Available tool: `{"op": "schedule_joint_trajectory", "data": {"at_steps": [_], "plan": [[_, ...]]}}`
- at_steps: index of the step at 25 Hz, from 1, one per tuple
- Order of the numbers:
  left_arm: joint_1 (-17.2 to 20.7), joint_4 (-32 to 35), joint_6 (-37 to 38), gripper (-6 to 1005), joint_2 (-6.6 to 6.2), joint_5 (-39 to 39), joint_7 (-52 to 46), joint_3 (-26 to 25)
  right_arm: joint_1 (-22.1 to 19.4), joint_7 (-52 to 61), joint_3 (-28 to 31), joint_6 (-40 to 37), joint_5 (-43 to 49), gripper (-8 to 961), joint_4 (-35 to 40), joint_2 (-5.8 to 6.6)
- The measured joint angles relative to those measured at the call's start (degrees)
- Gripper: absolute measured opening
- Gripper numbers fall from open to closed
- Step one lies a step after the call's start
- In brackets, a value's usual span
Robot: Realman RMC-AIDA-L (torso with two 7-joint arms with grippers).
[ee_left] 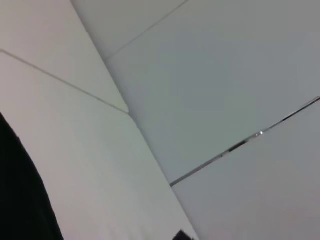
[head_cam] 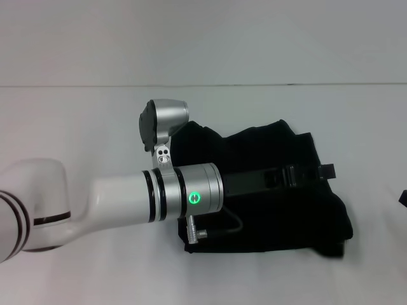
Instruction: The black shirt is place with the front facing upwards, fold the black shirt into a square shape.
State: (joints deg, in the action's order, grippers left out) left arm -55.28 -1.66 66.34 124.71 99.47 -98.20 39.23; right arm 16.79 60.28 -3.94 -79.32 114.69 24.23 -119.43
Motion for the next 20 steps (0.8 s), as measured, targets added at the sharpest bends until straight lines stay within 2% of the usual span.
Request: {"op": "schedule_joint_trajectory", "data": {"at_steps": [6, 8, 10, 15, 17, 18, 20], "plan": [[0.16, -0.54, 0.28, 543, 0.0, 0.49, 0.62, 0.11, 0.31, -0.13, 3.74, -0.03, -0.08, 945, -0.4, -0.09], [1.01, 0.57, 2.15, 627, 0.0, 0.51, 2.12, 0.16, 0.59, -0.12, 3.73, -0.17, -0.09, 945, -0.46, -0.1], [2.63, 2.53, 5.47, 669, 0.01, 0.37, 4.16, 0.19, 0.85, -0.06, 3.44, -0.73, 0.01, 945, -0.41, -0.1], [11.55, 13.16, 18.22, 774, -0.15, -1.39, 9.08, -0.05, 1.49, -1.18, -0.06, -9.71, 0.99, 945, 0.22, 0.45], [15.54, 18.15, 21.23, 816, -0.4, -1.54, 9.25, -0.08, 1.95, -2.81, -4.4, -14.95, 1.2, 945, 0.93, 0.65], [17.98, 21.15, 22.38, 837, -0.45, -1.6, 9.85, -0.16, 2.37, -4.33, -8.42, -17.42, 1.27, 945, 1.95, 0.25], [22.3, 25.67, 24.12, 879, -0.44, -1.99, 12.69, -1.11, 2.64, -5.49, -10.64, -18.22, 1.29, 945, 2.37, -0.08]]}}
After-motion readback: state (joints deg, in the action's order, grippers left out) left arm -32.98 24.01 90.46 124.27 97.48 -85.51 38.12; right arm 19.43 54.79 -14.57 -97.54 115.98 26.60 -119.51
